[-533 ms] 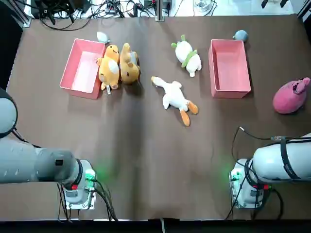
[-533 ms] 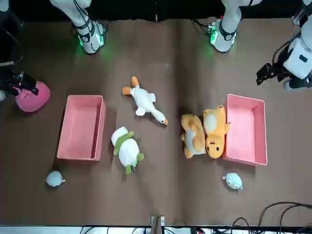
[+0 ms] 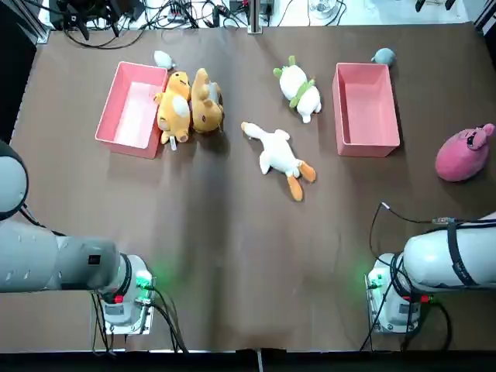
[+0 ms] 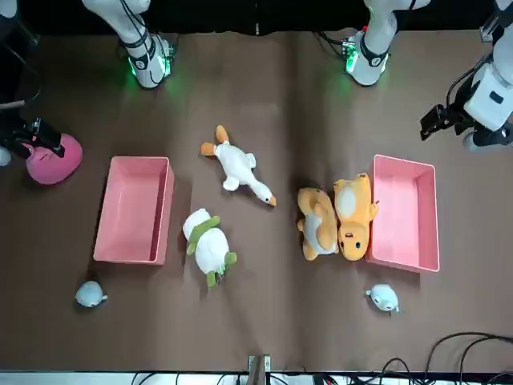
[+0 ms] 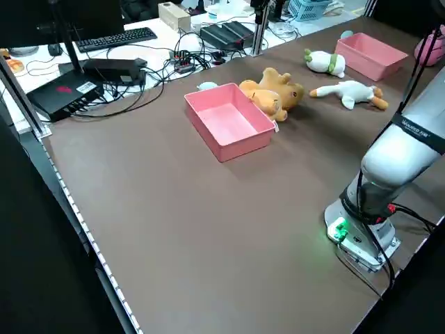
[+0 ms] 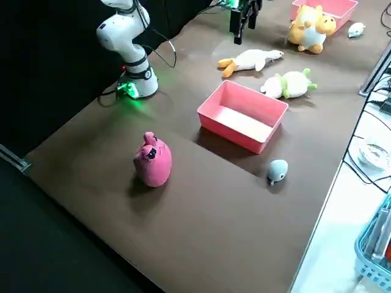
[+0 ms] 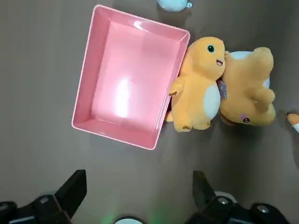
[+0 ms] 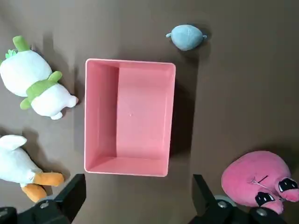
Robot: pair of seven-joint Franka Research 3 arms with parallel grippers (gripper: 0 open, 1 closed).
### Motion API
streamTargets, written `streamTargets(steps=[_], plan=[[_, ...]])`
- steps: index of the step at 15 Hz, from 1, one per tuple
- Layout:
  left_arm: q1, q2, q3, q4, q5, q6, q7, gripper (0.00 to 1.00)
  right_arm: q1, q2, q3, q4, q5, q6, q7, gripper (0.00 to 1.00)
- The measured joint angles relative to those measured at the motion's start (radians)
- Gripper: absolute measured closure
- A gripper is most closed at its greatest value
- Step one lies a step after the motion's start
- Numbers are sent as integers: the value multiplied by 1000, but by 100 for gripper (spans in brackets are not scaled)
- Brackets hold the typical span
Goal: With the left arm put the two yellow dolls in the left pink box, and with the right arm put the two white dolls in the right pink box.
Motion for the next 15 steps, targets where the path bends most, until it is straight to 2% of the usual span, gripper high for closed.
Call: streamTargets(steps=[1, 5, 10, 15], plan=[[0, 5, 0, 0, 0, -1, 0, 0, 0, 0, 0, 0, 0, 0, 0, 0], [-12, 125, -6, -9, 64, -8, 10, 0, 1, 0, 1, 0, 0, 2, 0, 0], [-30, 220, -9, -3, 75, -3, 16, 0, 4, 0, 4, 0, 0, 6, 0, 0], [-119, 353, -14, -3, 74, 132, -10, 1, 25, 1, 7, -6, 10, 10, 0, 0]])
